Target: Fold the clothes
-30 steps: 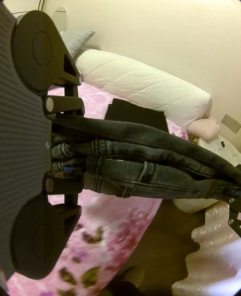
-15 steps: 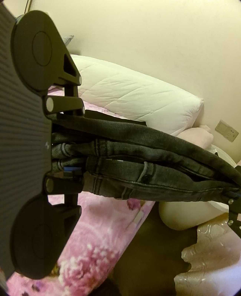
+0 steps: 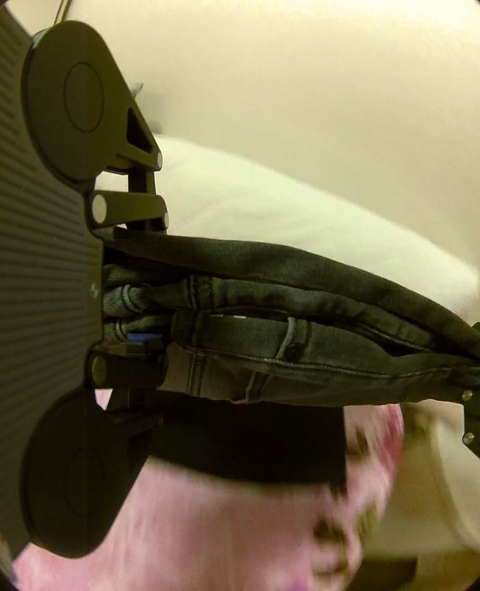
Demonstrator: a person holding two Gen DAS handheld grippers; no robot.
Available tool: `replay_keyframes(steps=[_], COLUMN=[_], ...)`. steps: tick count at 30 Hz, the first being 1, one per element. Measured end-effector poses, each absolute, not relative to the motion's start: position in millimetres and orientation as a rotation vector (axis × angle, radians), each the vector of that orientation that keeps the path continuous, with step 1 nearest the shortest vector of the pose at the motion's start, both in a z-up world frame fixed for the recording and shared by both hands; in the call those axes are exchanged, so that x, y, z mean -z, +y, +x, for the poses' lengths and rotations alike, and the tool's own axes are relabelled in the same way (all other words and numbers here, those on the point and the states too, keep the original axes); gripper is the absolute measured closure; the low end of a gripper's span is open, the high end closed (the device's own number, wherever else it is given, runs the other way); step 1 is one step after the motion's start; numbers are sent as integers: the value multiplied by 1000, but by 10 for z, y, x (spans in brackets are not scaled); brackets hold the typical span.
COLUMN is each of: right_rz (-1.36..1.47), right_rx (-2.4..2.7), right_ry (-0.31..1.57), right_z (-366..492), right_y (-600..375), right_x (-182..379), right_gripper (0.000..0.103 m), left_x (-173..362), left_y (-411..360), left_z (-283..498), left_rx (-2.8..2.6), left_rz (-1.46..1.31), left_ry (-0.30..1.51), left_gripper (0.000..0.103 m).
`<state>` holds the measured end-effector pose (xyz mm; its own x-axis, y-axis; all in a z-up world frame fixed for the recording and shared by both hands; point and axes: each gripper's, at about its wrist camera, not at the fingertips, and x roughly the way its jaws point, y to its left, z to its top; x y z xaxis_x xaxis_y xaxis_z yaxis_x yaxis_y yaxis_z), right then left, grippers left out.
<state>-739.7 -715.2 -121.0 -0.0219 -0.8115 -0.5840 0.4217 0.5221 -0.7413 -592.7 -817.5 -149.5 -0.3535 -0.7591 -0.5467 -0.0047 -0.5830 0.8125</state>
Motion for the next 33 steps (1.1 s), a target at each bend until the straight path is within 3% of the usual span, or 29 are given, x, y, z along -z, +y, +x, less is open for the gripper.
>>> replay_keyframes(steps=[5, 9, 11, 12, 13, 18, 20, 22, 25, 30, 33], right_rz=[-522, -493, -399, -376, -407, -419, -413, -417, -361, -333, -326], right_rx=[1134, 1109, 1005, 966, 969, 1008, 1001, 974, 949, 939, 934], right_ry=[1199, 1234, 1338, 1379, 1382, 1332, 1315, 1319, 1321, 1305, 1293], right_z=[-7493, -7508, -7502, -7501, -7510, -7726, -7800, -7834, -7880, -7837, -7796], right_y=[-7897, -8090, -8076, -8038, -7958, -7787, -7764, -7736, -7795, -7687, -7595], right_x=[1601, 2597, 3202, 3441, 3566, 3554, 3452, 3395, 3324, 3300, 3296], right_gripper=[84, 82, 82, 80, 70, 66, 68, 79, 86, 88, 88], left_x=[2325, 3534, 3889, 3898, 3893, 3819, 3781, 3750, 3682, 3518, 3692], left_y=[-8677, -8658, -8478, -8450, -8429, -8355, -8383, -8437, -8469, -8367, -8376], left_z=[-6052, -6085, -6058, -6030, -6002, -5896, -5891, -5899, -5869, -5725, -5644], left_rx=[1909, 1984, 1968, 1966, 1965, 1977, 1985, 2006, 2025, 2018, 2009], left_rz=[1291, 1477, 1443, 1410, 1375, 1323, 1333, 1355, 1353, 1292, 1346], left_ry=[-1055, -984, -1064, -1057, -1047, -1073, -1063, -1031, -1018, -1057, -1082], left_gripper=[66, 62, 62, 60, 58, 53, 53, 56, 61, 64, 64])
